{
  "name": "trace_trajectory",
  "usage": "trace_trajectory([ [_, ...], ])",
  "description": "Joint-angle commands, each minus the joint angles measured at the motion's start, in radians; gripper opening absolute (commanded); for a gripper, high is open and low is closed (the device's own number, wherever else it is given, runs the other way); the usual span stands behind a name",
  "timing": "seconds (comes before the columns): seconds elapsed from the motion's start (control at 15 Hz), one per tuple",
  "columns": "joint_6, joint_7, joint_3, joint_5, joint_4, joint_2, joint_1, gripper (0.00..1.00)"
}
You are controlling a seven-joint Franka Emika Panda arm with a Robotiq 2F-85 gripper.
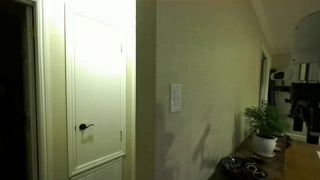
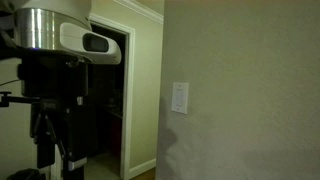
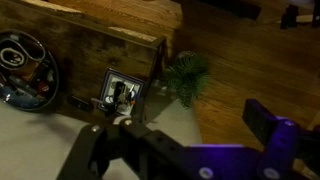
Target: Turn off the light
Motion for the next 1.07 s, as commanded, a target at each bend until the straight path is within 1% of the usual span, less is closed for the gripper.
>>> trace_trajectory([
  [0.0,-0.003,0.004,-0.005,-0.003,0.002,0.000,0.006,1.00],
  [0.4,-0.003,0.004,-0.005,-0.003,0.002,0.000,0.006,1.00],
  [0.6,0.011,0.002,0.000,0.006,0.008,0.017,0.021,1.00],
  [0.8,0.040,0.013,0.014,0.022,0.030,0.056,0.046,1.00],
  [1.0,0.097,0.056,0.036,0.053,0.074,0.134,0.064,1.00],
])
